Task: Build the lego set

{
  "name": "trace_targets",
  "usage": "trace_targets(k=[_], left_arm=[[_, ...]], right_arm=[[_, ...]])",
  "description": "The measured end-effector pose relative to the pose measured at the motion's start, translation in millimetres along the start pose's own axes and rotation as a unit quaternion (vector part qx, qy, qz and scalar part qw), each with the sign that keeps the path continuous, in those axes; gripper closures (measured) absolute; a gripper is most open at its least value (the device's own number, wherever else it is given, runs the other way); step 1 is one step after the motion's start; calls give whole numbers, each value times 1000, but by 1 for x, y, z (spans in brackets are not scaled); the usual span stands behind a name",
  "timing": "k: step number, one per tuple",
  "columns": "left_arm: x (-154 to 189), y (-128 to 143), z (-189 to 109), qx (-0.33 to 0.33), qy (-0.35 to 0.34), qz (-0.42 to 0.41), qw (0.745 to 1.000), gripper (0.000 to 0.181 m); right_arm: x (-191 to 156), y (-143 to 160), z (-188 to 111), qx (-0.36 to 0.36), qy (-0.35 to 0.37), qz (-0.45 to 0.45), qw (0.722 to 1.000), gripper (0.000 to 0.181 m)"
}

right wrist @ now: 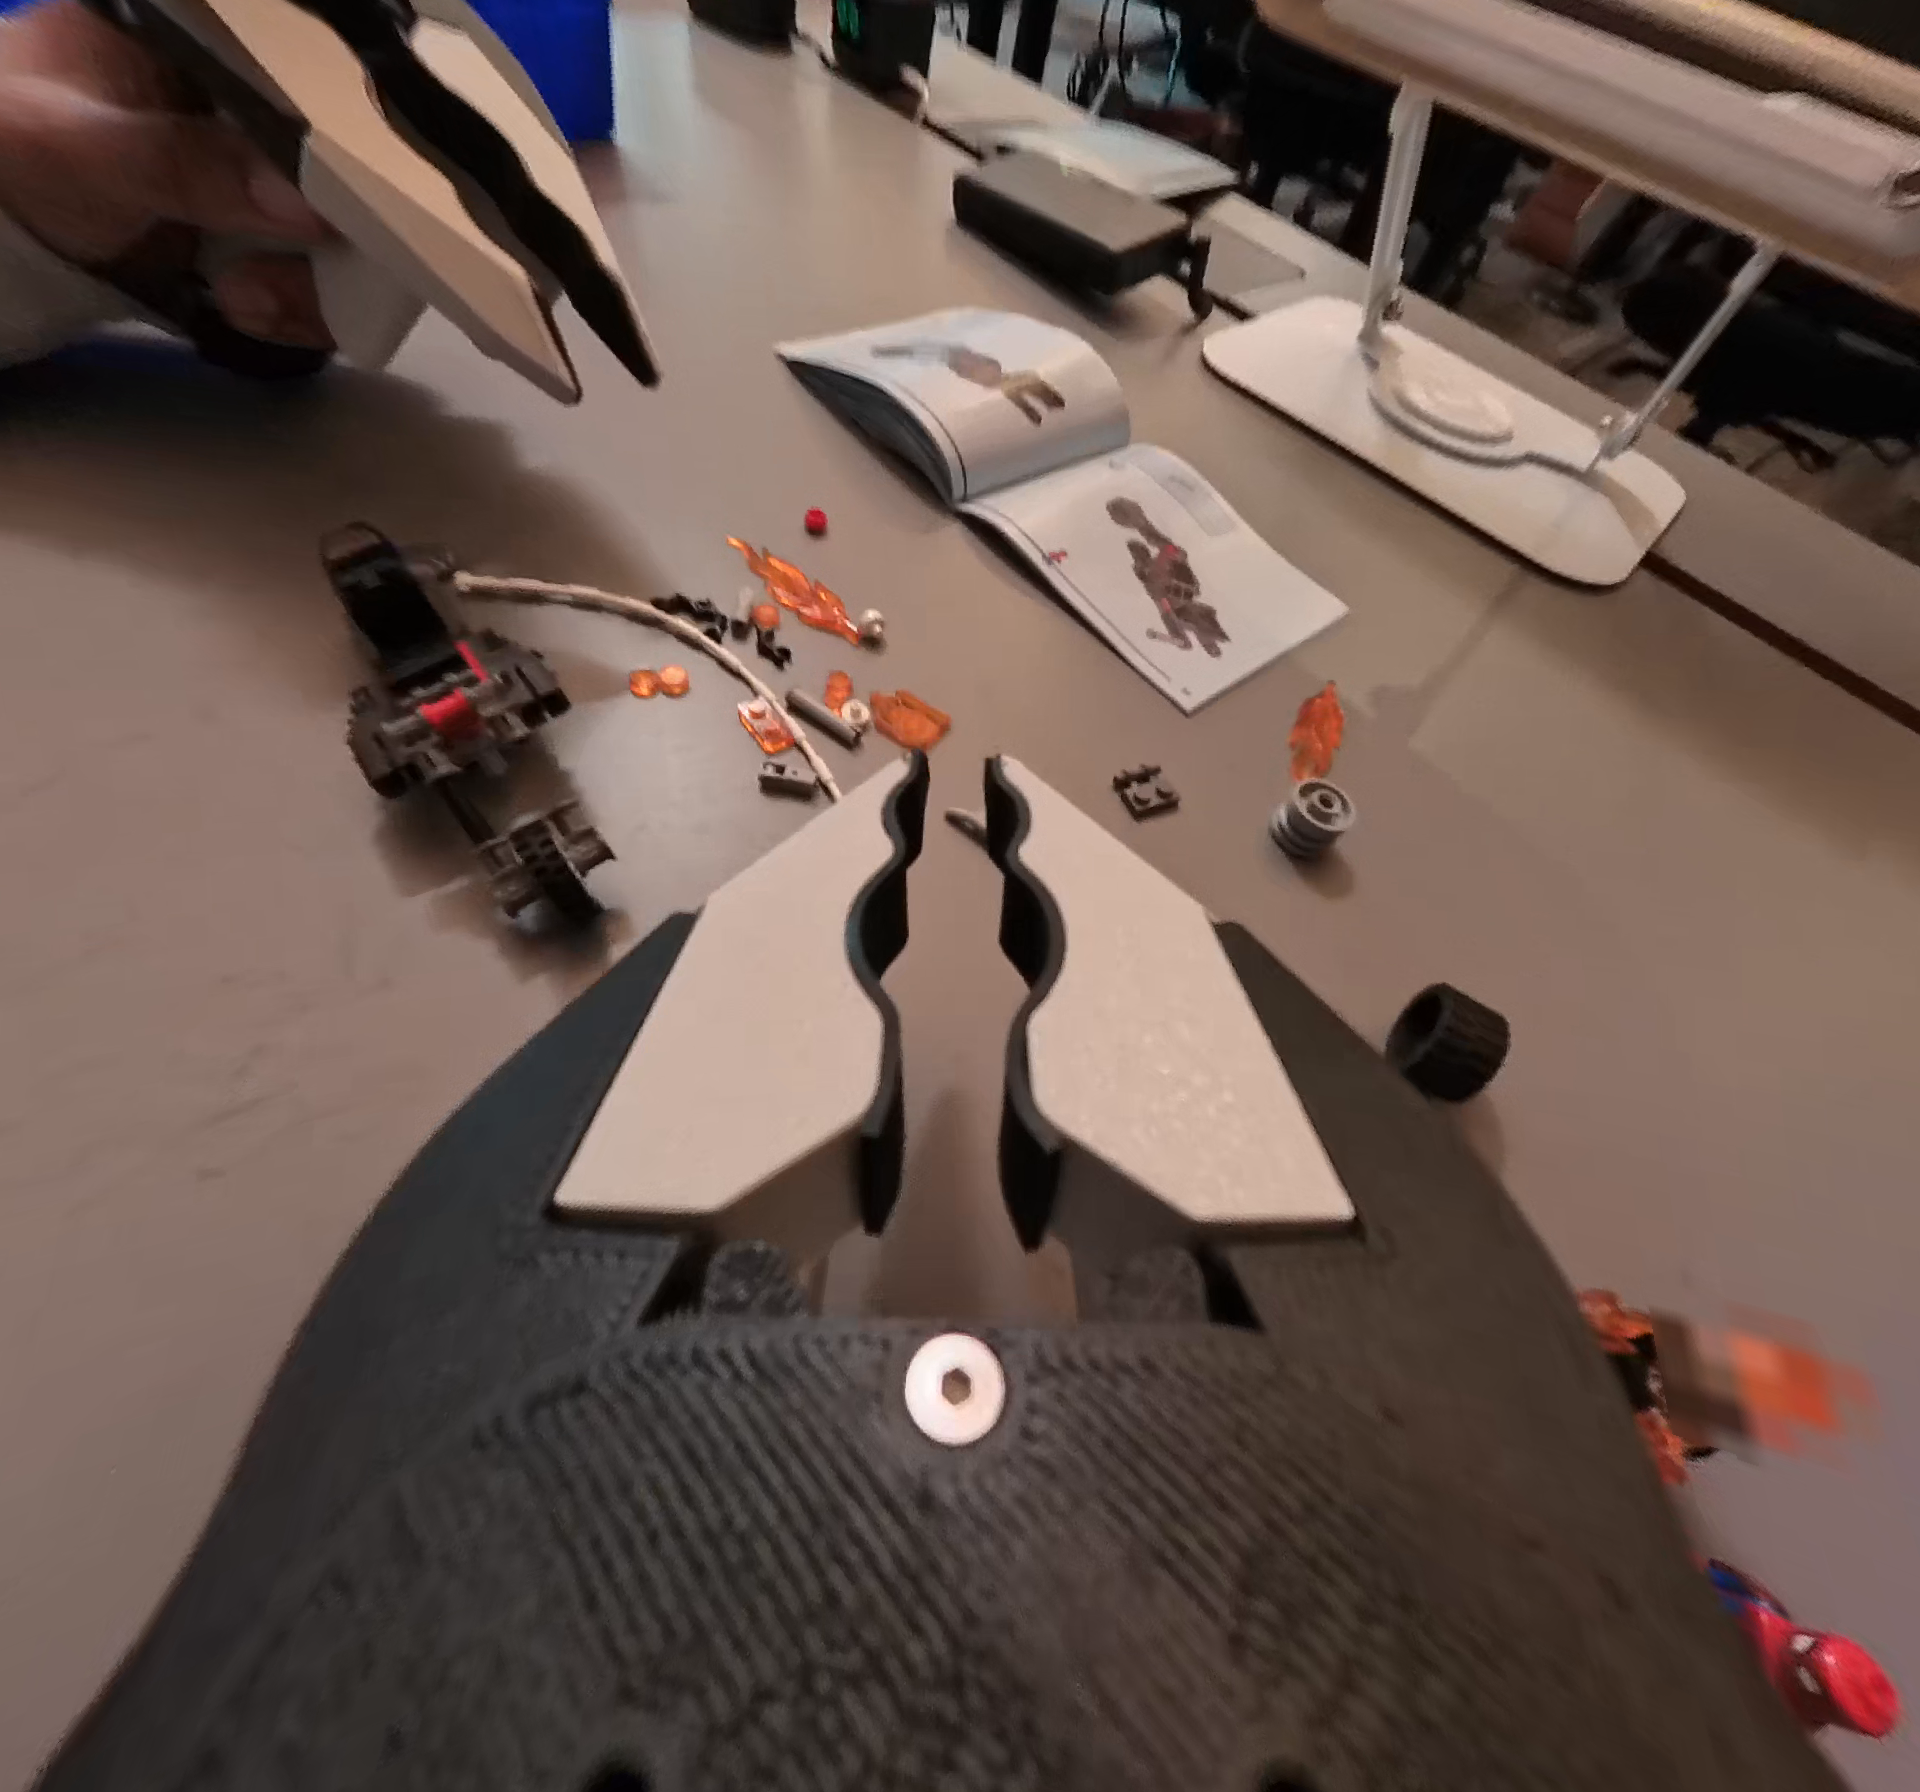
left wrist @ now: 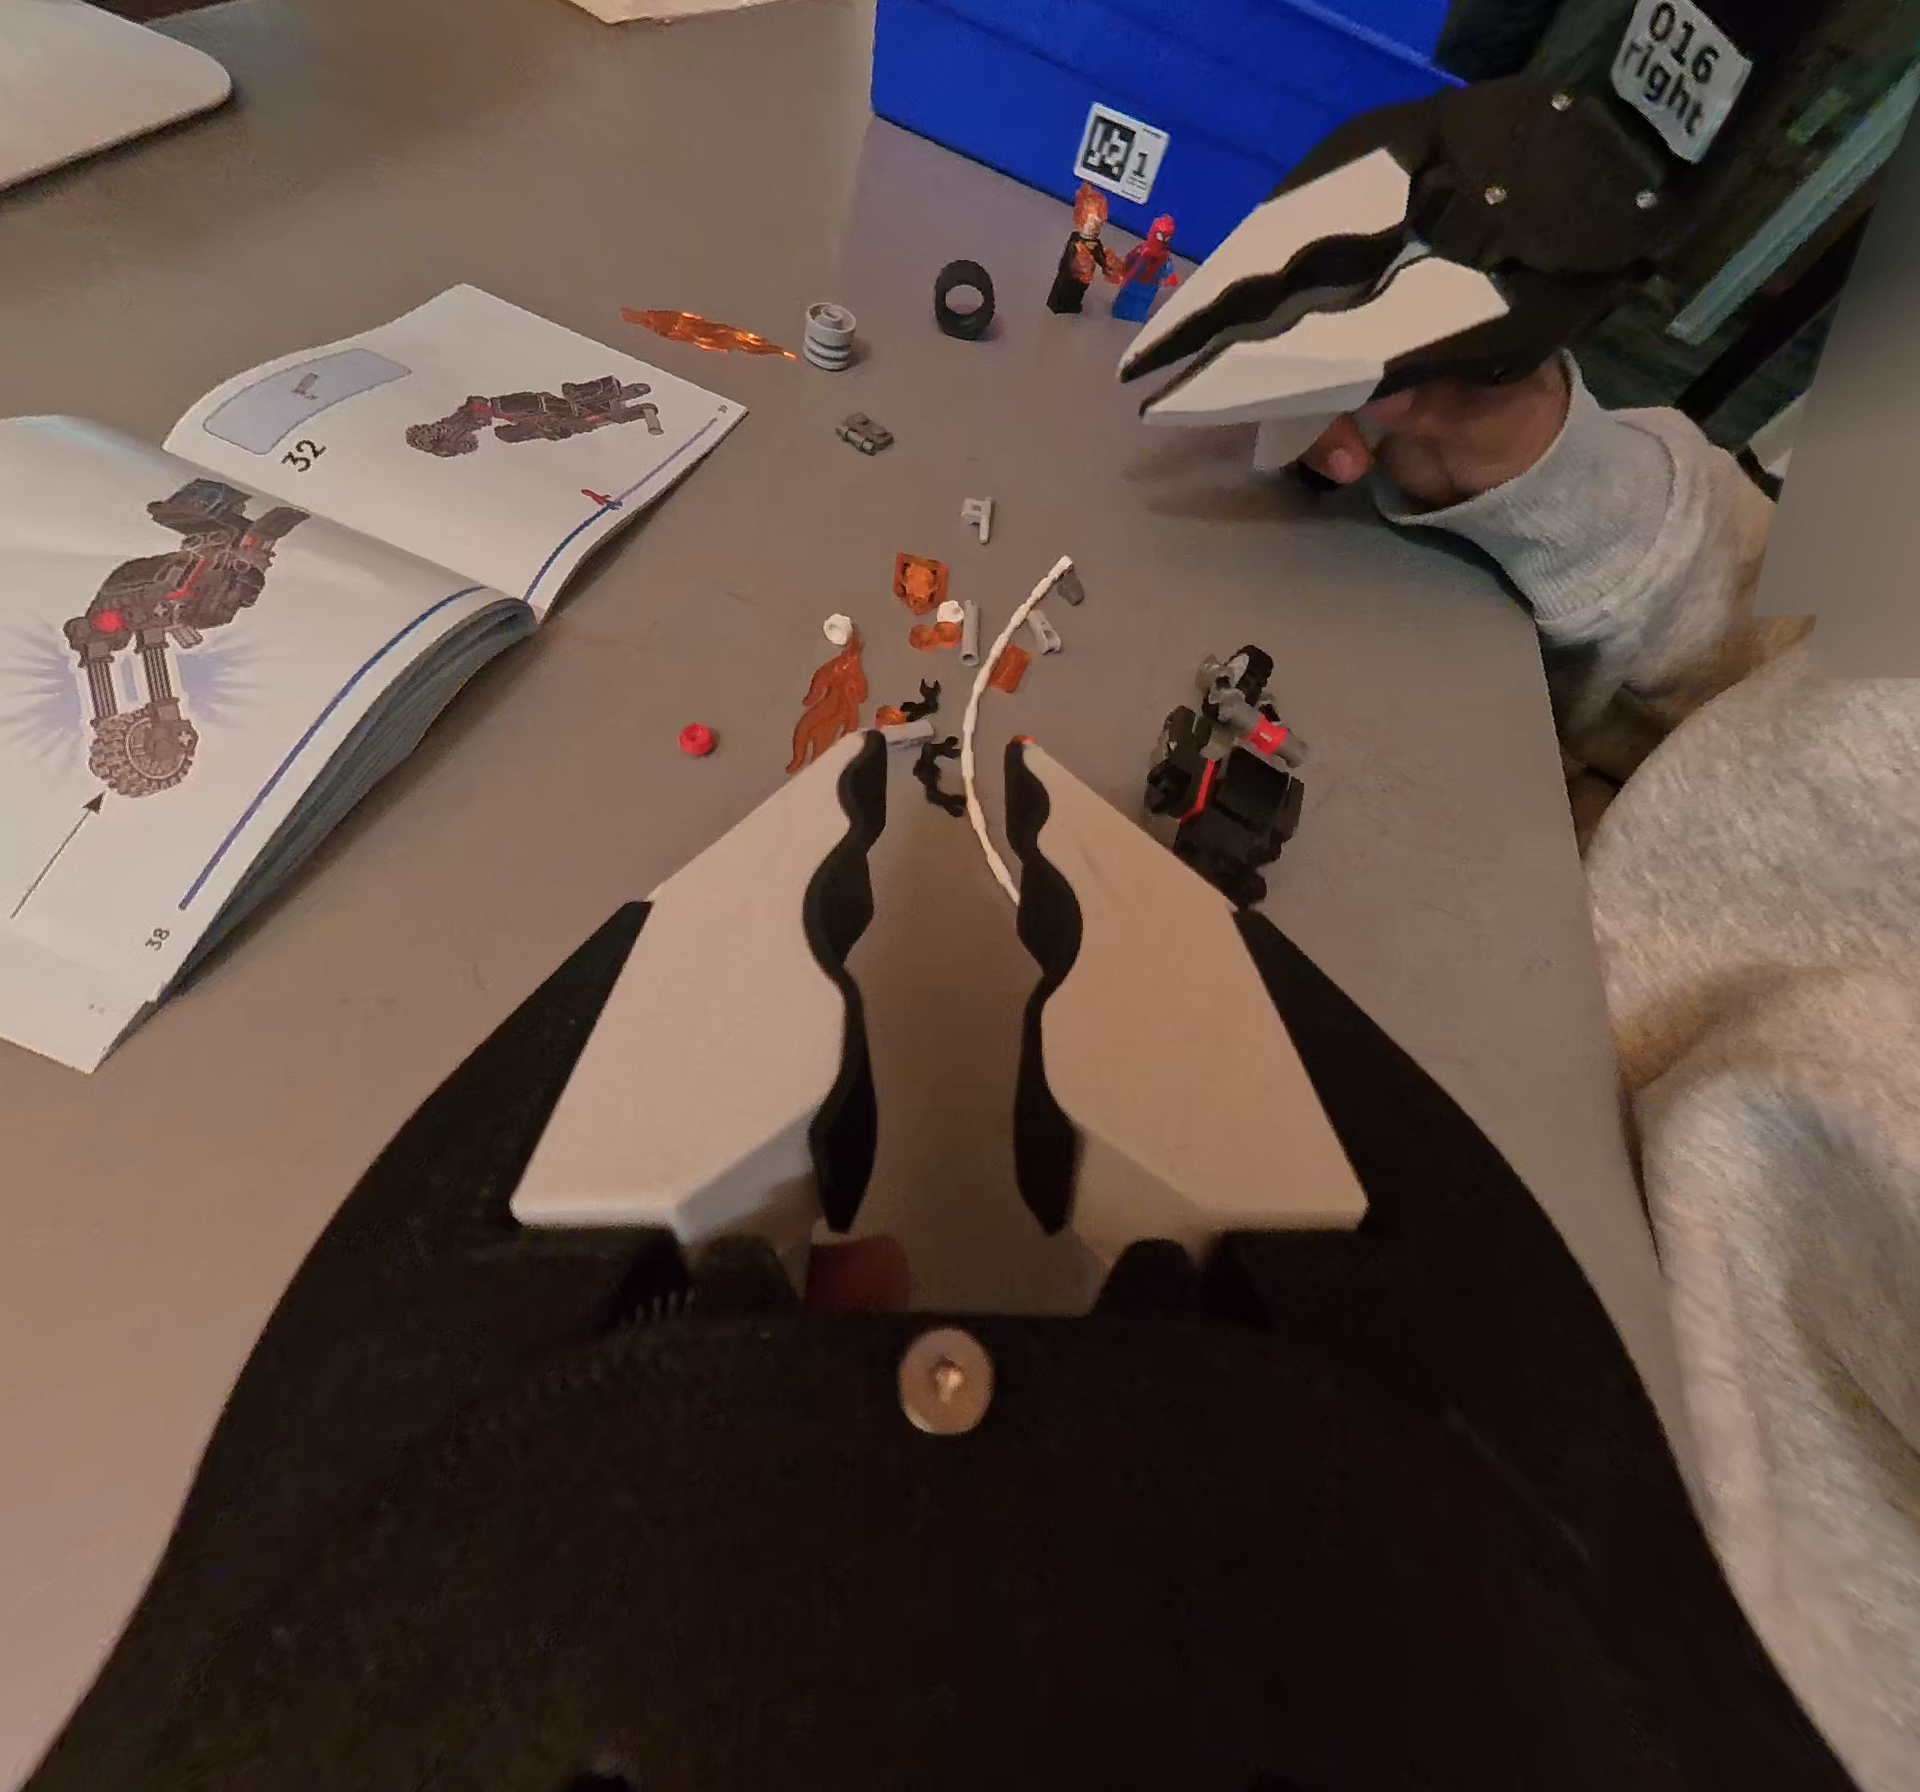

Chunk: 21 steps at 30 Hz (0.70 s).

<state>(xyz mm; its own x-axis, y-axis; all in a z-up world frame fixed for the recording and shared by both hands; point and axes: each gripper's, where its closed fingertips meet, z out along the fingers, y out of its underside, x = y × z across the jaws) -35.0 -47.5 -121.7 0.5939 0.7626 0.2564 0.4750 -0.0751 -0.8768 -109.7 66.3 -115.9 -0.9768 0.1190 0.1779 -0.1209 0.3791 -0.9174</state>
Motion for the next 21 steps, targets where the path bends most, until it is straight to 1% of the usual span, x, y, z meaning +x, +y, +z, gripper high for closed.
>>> trace_targets(k=[2, 4, 5, 7, 9, 11, 14, 18, 21], left_arm=[[0, -5, 7, 4, -5, -15, 1000, 159], [3, -15, 18, 14, -6, -45, 999, 156], [6, -17, 26, 11, 1, -59, 998, 157], [11, -12, 43, -21, 3, -71, 997, 160], [11, -3, 58, -61, -16, -63, 996, 163], [13, 3, 70, -84, -25, -61, 994, 164], [13, 2, 80, -88, -30, -72, 993, 165], [8, 6, 86, -103, -46, -75, 991, 173], [9, 9, 91, -113, -44, -81, 989, 173]], right_arm=[[0, 3, 2, -11, 1, -1, 1000, 172], [0, 4, 3, -16, -2, 4, 1000, 172], [0, 4, 3, -17, -5, 7, 1000, 172], [1, 4, 3, -16, -9, 13, 1000, 171], [1, 4, 3, -14, -10, 15, 1000, 171], [0, 4, 3, -16, -11, 13, 1000, 171], [-2, 6, 5, -24, -13, 6, 1000, 170], [-5, 7, 5, -27, -13, -6, 1000, 170], [-6, 7, 6, -28, -14, -8, 999, 171]])
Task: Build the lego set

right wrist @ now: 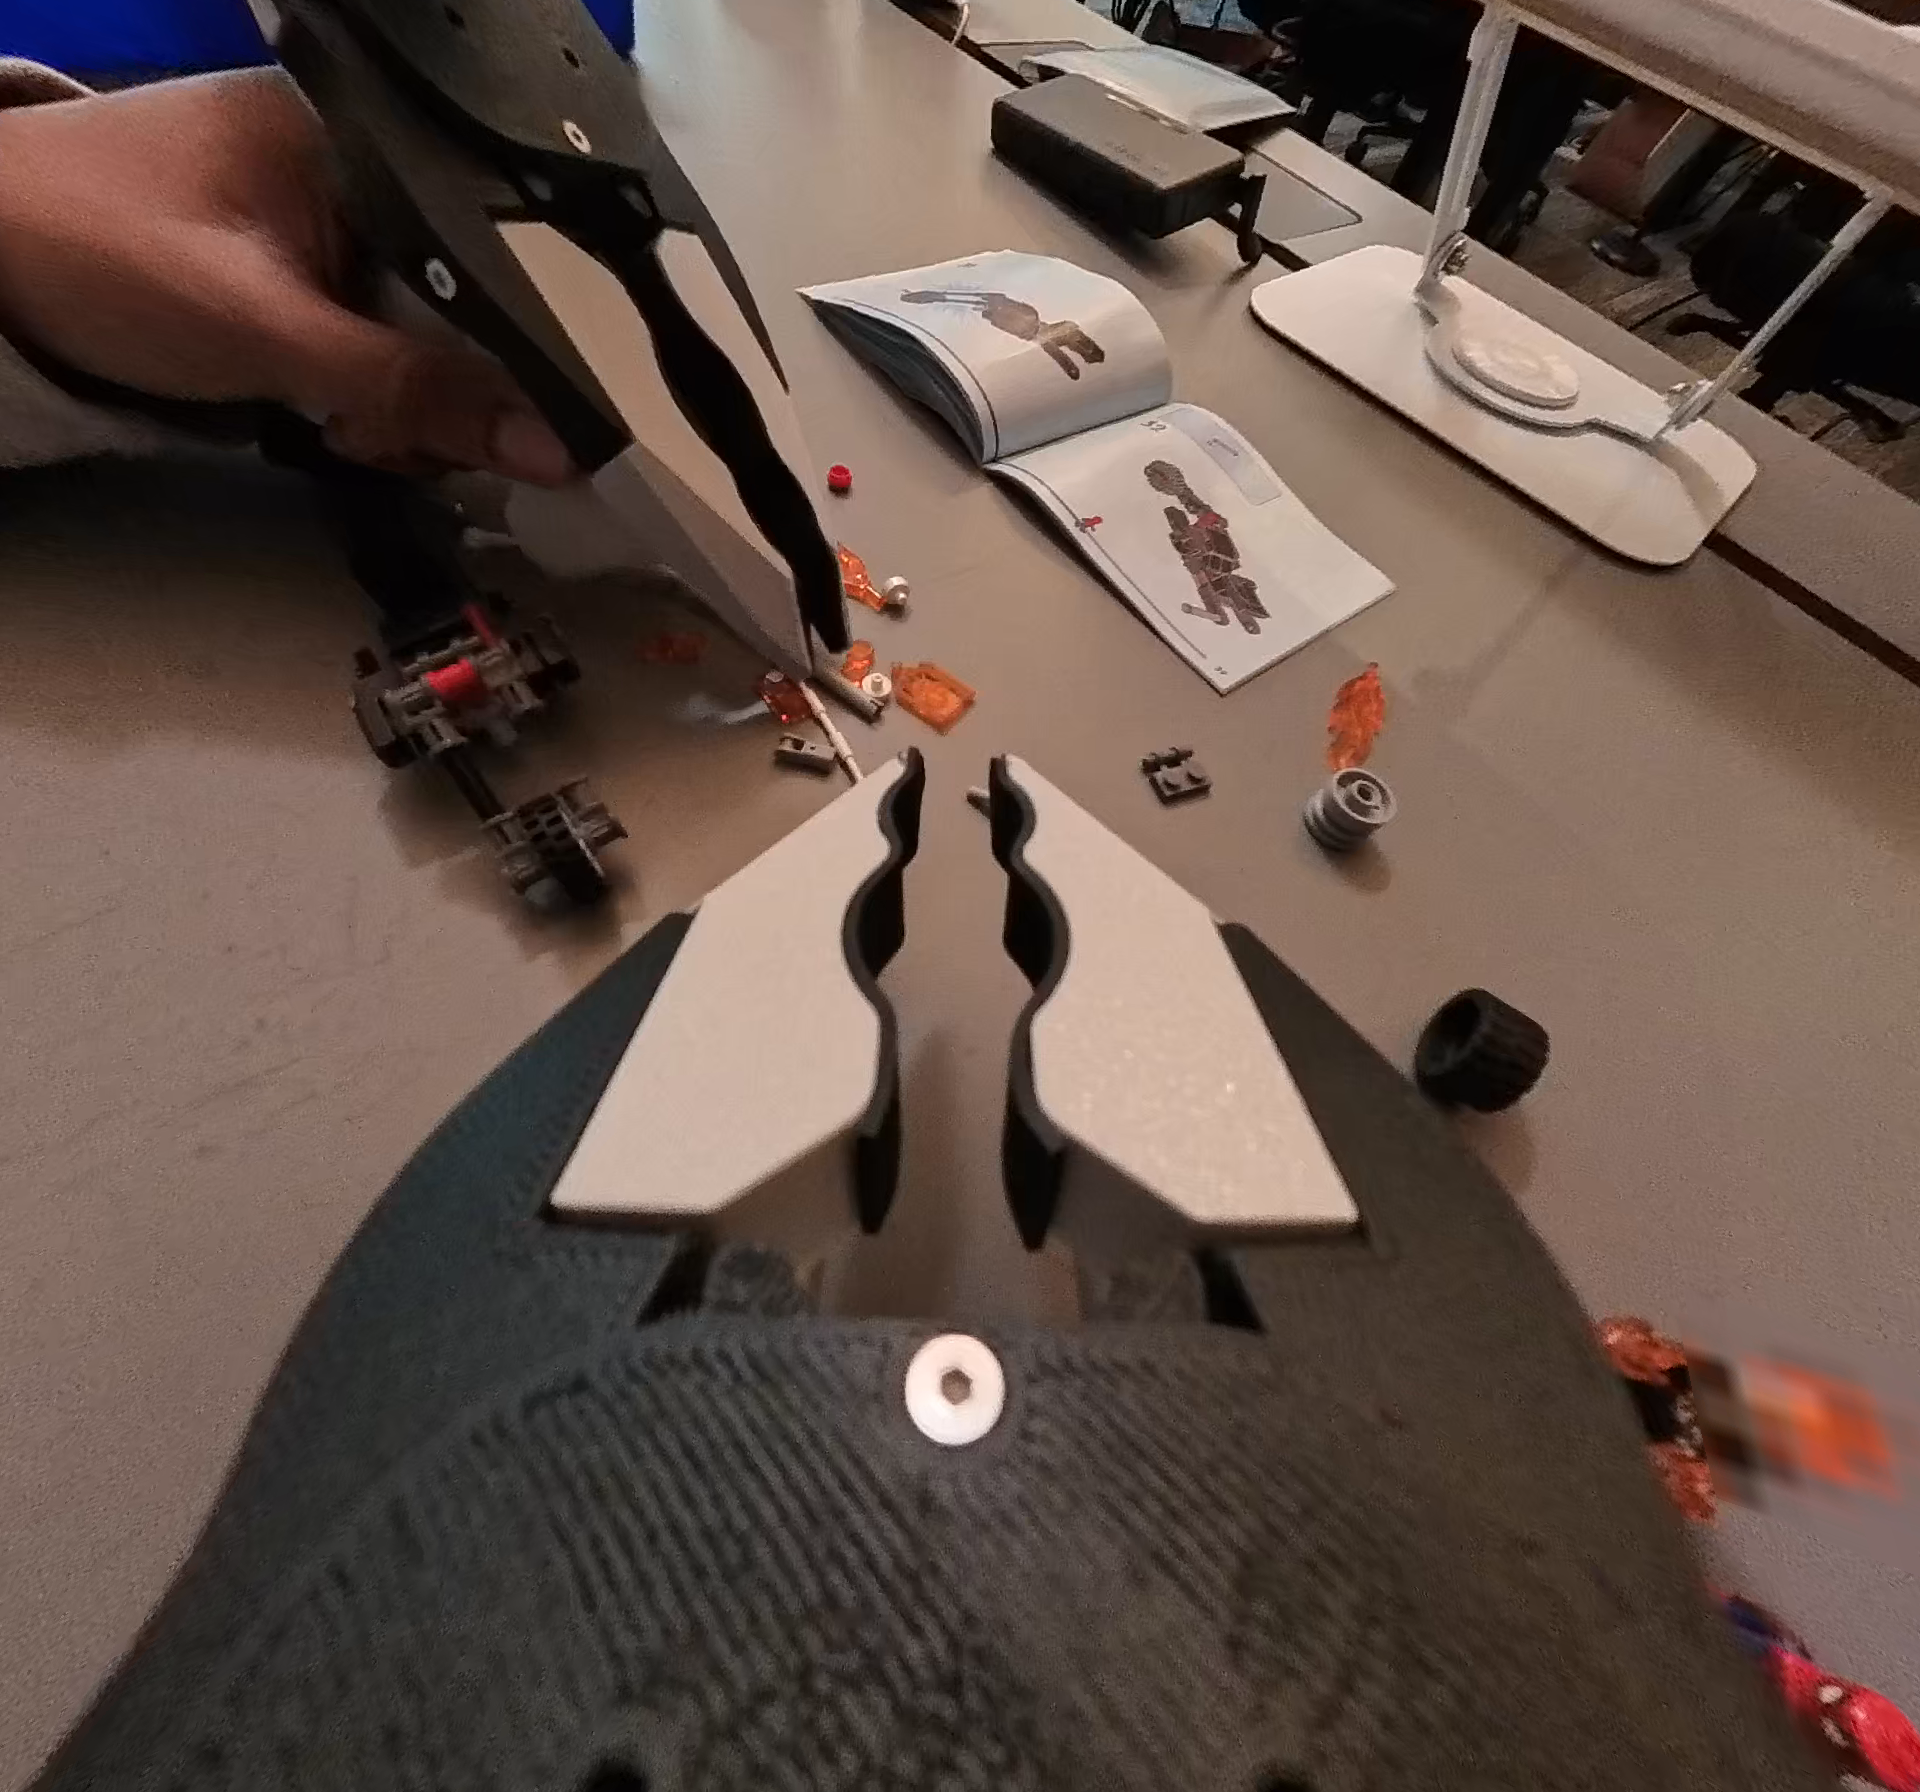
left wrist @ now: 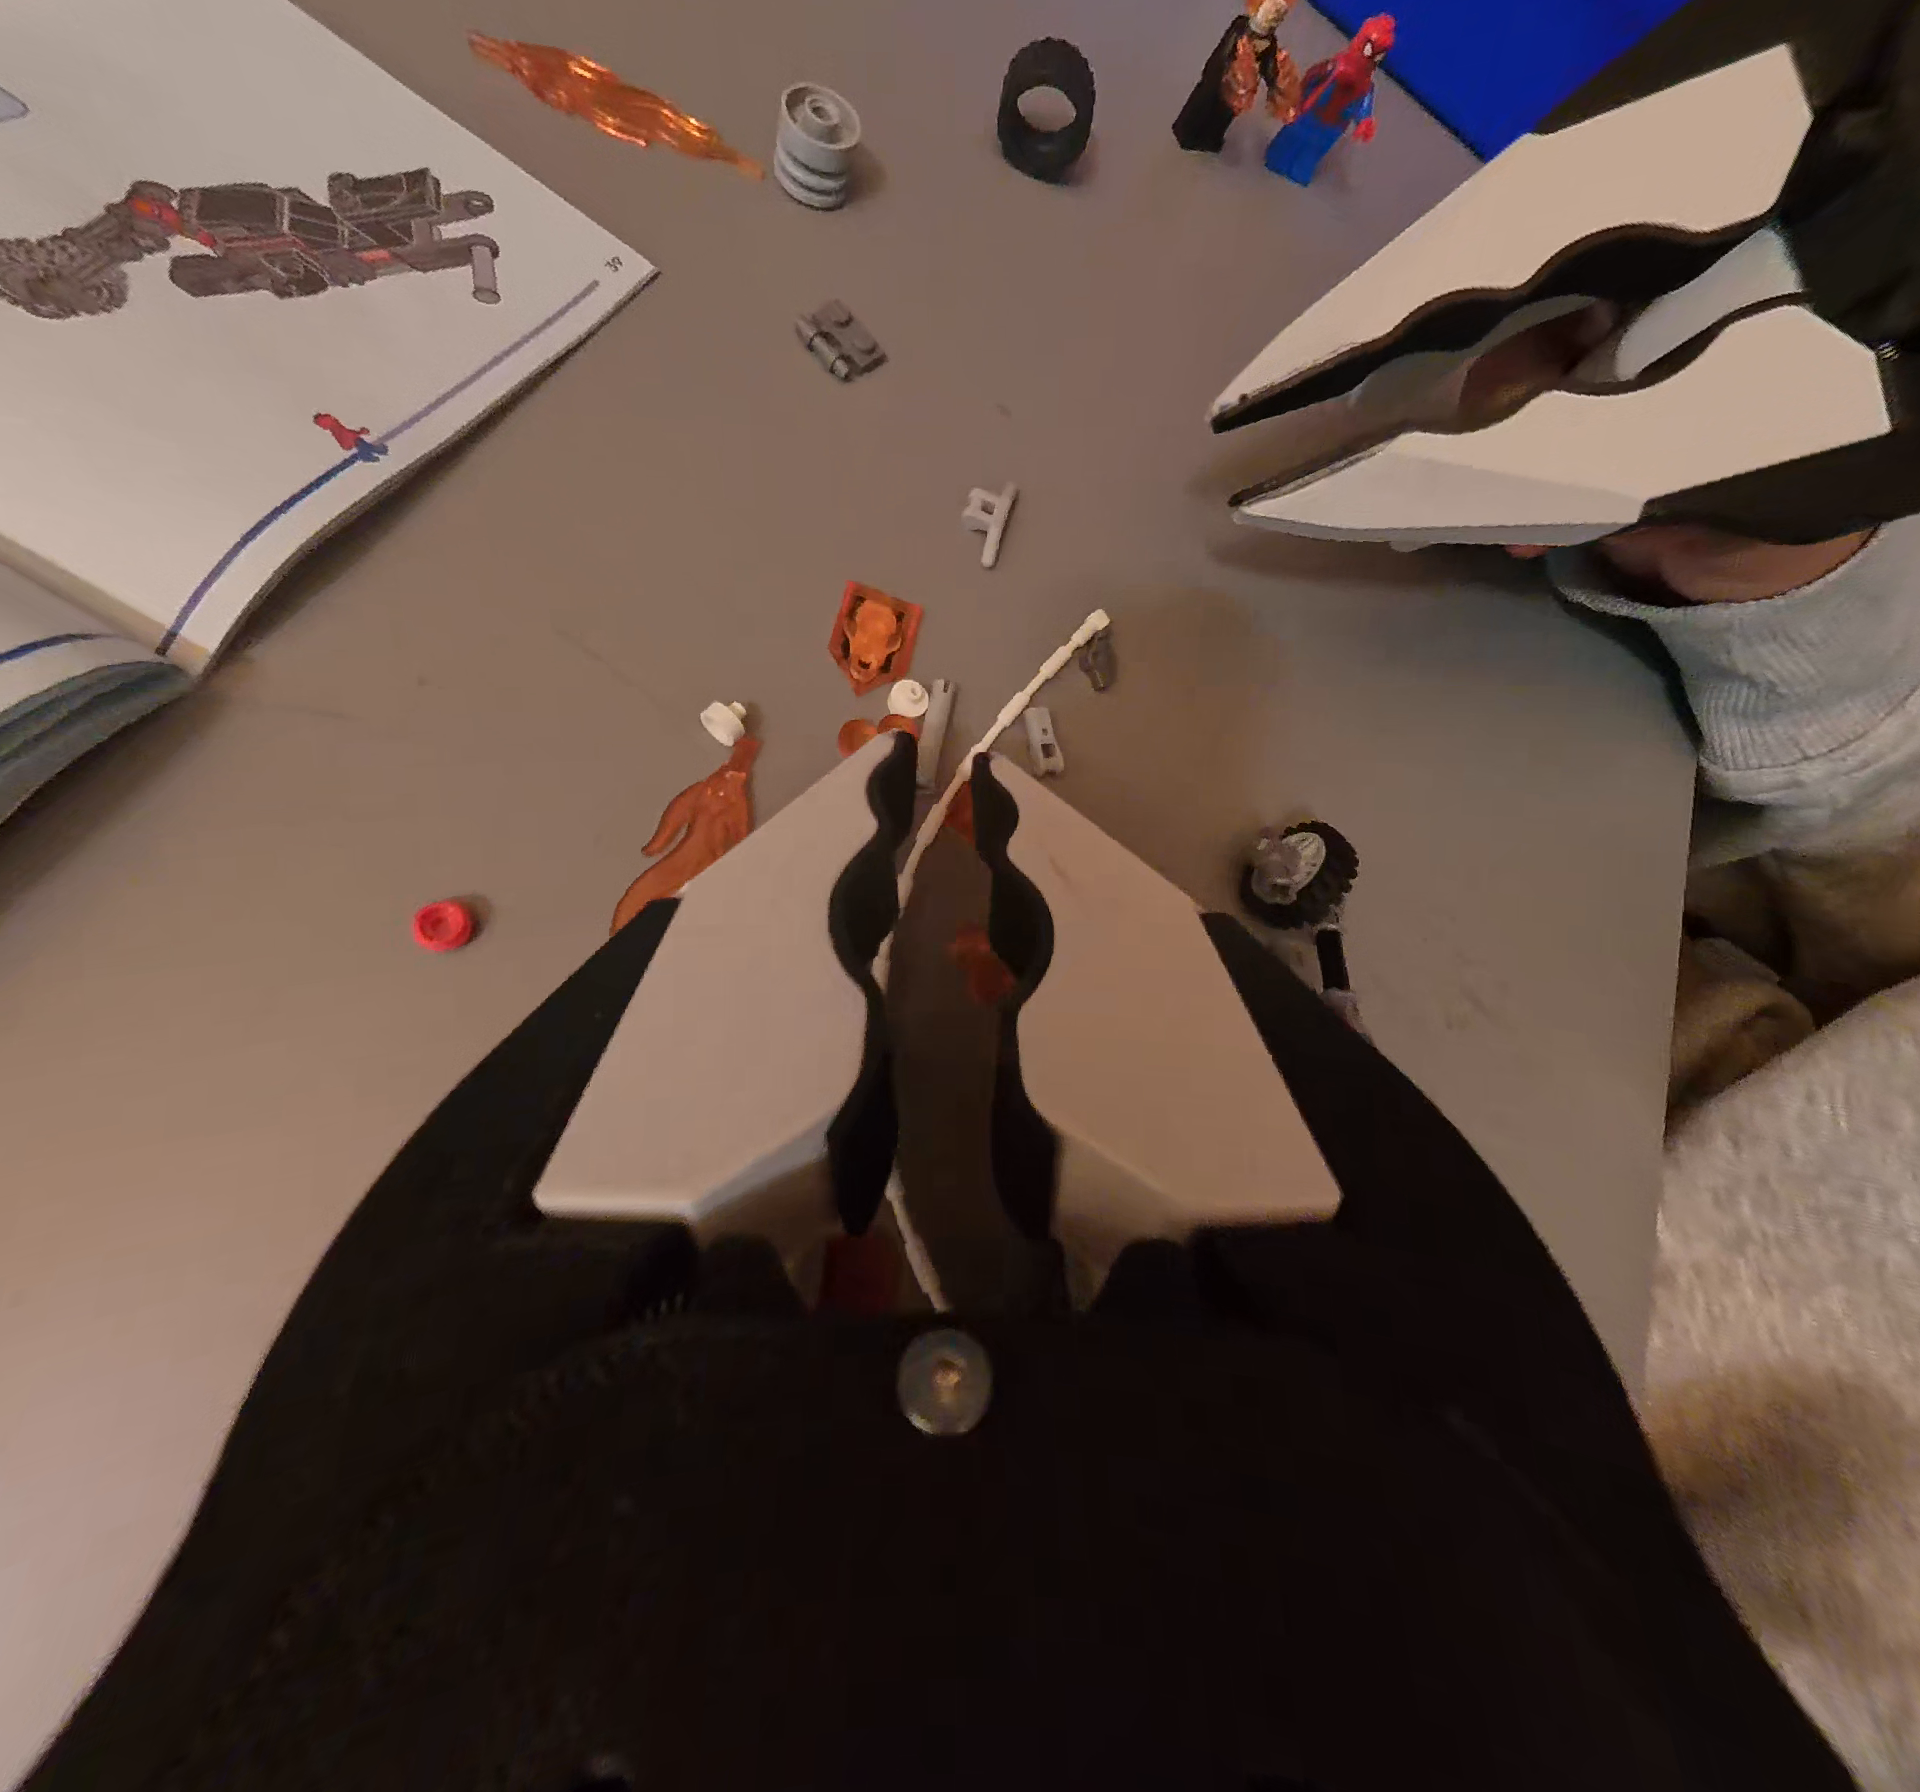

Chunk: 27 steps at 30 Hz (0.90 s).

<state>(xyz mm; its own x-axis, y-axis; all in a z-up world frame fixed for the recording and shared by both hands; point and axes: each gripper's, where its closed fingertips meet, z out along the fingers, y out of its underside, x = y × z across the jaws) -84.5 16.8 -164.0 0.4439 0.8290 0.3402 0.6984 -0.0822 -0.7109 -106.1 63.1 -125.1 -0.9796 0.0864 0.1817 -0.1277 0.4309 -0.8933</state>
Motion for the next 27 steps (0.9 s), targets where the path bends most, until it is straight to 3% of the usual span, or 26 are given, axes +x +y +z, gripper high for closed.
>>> trace_targets(k=[9, 18, 23, 27], left_arm=[[4, 3, 3, -10, 0, 2, 1000, 181], [11, -25, -24, 104, 64, -49, 991, 181], [2, -22, -26, 101, 50, -59, 992, 181], [-4, -12, -16, 61, 1, -25, 998, 181]], right_arm=[[-1, -1, -1, 5, 2, -5, 1000, 171], [-1, -1, -1, 4, 8, -16, 1000, 172], [-1, -2, -1, 4, 8, -16, 1000, 172], [-2, -1, 0, 3, 8, -17, 1000, 171]])
